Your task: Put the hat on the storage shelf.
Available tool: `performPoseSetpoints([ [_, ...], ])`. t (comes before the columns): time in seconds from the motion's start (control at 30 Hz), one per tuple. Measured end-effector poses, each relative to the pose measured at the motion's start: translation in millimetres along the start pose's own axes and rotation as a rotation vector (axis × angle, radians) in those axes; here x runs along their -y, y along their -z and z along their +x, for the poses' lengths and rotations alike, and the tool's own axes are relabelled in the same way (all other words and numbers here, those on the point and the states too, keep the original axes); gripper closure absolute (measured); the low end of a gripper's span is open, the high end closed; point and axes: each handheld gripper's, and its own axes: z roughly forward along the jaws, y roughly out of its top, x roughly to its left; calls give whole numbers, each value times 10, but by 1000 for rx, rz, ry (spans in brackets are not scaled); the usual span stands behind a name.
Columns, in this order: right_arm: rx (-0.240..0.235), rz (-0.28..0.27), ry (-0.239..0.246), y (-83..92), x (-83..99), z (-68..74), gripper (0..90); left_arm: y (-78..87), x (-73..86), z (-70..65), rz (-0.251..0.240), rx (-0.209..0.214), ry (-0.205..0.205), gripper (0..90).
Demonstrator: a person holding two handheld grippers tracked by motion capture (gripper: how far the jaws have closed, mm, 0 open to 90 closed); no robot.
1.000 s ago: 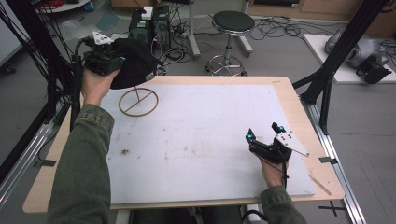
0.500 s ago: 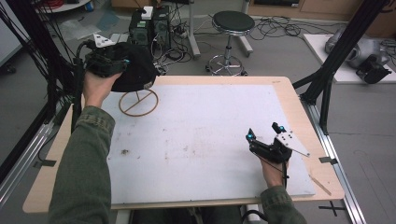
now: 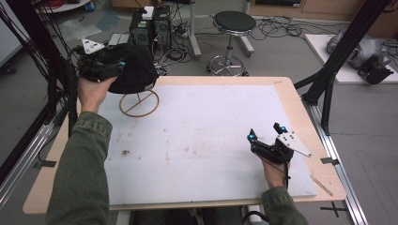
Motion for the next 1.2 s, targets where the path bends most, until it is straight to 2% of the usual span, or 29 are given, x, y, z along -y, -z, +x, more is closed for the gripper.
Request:
performPoseSetpoints([
  [0.13,1,-1,-2,0,-3,4,50,129,37,5,-62,-8,14,271],
  [0.37,7,-6,-3,-3,-8,17,50,307,95,11,-122,-3,24,254],
  [0.47,6,-8,2,-7,-11,30,50,394,137,21,-146,-4,42,234],
  [0.57,9,-12,5,-9,-19,32,50,509,196,24,-192,-2,67,223],
  [0.77,21,-16,-7,-4,-27,28,50,608,300,16,-214,-20,76,199],
  [1.0,29,-23,-13,2,-30,12,50,730,585,-84,-238,-25,90,199],
  [1.03,29,-22,-11,2,-30,11,50,764,690,-106,-243,-34,107,197],
  [1.2,29,-19,-9,5,-29,22,50,869,967,-144,-270,-57,154,195],
])
